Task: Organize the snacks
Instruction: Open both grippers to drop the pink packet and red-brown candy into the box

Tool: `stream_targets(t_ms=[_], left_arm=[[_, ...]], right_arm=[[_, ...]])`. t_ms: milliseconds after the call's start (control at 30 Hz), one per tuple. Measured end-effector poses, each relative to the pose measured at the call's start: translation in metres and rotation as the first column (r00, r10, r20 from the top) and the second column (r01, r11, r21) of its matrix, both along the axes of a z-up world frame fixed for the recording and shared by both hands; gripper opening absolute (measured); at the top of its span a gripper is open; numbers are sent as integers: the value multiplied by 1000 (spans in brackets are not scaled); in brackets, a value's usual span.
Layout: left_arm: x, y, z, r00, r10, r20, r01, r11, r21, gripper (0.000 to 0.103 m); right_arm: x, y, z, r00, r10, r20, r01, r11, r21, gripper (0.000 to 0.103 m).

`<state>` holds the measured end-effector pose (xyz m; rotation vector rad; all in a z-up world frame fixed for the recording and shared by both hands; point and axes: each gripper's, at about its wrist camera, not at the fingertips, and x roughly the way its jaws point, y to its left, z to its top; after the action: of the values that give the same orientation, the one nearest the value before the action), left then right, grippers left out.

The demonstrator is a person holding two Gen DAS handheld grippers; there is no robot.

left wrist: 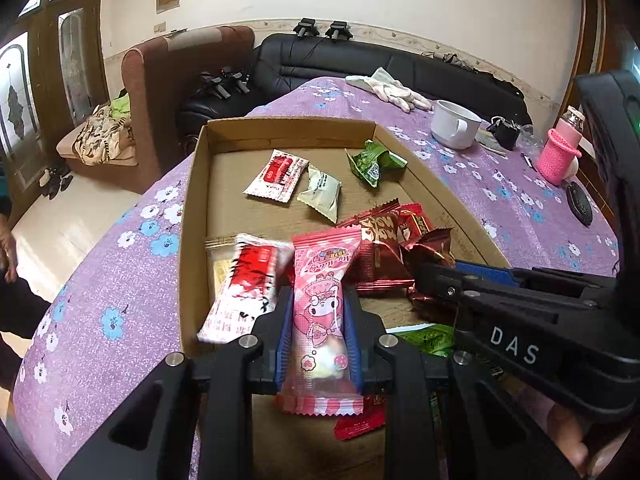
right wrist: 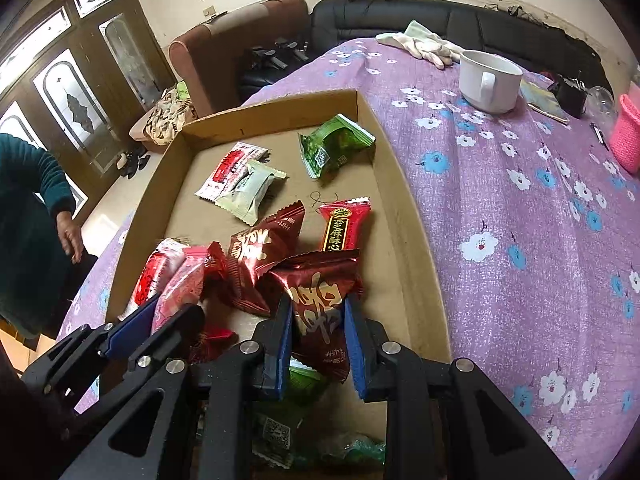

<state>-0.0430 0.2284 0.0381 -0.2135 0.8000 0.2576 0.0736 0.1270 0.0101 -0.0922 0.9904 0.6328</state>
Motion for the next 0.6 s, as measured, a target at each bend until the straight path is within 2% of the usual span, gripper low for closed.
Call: stream_targets(t_ms=[367,600], left_arm=[[0,-1,1,1000,0,-1,0,1000,10,23],[-1,1,0,1000,8,-7,-8,1000,-1,25]], right_arm=[[-1,-3,2,1000,-3,-3,3,1000,9,28],[-7,-11,15,1000,12,7,-12,999,41,28]])
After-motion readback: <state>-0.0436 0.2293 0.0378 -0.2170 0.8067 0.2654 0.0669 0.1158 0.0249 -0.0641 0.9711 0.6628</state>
